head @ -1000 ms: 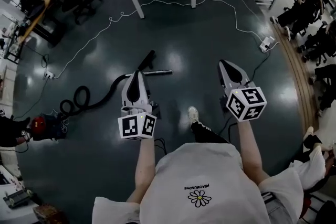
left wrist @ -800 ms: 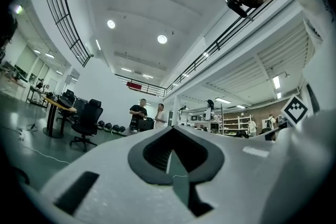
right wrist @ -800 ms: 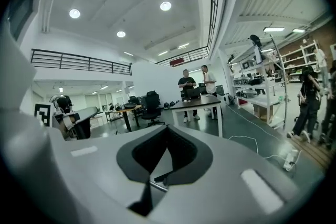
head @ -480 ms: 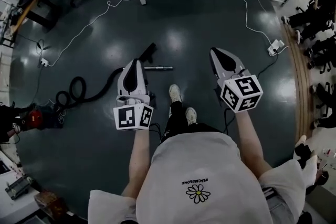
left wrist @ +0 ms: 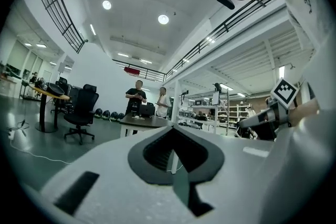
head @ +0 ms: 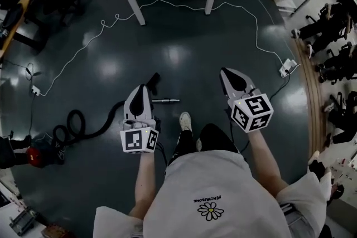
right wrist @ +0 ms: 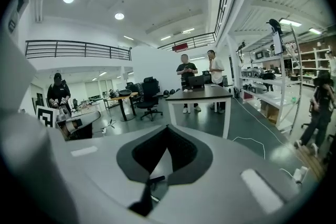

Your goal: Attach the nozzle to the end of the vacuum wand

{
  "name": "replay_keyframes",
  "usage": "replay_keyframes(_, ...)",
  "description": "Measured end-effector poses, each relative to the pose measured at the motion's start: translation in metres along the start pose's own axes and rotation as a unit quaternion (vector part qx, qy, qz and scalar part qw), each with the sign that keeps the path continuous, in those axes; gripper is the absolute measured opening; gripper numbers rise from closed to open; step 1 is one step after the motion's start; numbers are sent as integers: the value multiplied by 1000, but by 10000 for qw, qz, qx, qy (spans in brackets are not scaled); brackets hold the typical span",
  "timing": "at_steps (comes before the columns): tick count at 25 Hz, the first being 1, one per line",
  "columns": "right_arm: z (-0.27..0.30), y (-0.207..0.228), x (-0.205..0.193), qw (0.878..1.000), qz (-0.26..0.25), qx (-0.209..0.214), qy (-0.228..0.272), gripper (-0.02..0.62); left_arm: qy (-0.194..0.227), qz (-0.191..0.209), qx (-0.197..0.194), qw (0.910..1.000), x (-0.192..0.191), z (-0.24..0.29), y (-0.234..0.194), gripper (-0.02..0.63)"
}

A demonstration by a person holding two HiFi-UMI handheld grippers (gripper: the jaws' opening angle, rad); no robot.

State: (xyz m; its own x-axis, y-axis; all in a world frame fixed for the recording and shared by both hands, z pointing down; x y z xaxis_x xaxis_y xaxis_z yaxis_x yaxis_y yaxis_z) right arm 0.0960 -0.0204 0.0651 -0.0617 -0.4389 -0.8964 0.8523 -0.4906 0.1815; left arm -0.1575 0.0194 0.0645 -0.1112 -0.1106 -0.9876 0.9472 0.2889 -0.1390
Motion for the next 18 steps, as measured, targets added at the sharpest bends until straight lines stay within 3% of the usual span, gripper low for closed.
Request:
replay_keyframes(5, 57, 26, 1, 9982, -299, 271, -448, 5, -339, 82, 77, 9994, -30, 48, -34, 3)
replay_keyframes(9, 120, 48, -47, 9929, -503, 693, -829, 5, -876, 471, 2, 9950, -104, 73, -64, 3)
replay_keyframes(12, 187, 75, -126, 9871, -871, 1030, -861, 5, -1133, 829, -8, 9901, -217, 90, -98, 5)
replay_keyframes(16, 285, 112, -286, 9722, -1597, 1468, -879, 5, -1273, 982, 102, 9869, -410, 104, -138, 4)
replay_keyframes(18, 336, 132, -371, 9651, -1822, 1662, -879, 5, -1374, 1263, -121, 9823, -507, 114, -147, 32)
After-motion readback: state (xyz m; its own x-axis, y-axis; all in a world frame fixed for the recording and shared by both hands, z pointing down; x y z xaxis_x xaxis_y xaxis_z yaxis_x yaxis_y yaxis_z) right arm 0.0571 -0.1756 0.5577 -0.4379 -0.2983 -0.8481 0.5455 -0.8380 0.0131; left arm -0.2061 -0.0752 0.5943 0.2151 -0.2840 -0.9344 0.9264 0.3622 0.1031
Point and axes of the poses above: the fingertips, and each gripper's own axes: z forward along the fingers, y to its right, x out of its top, the point moved 2 cm from there along -z, backward along the fingers, and after that the axes turned 4 degrees about -y, right-handed, at the moved point
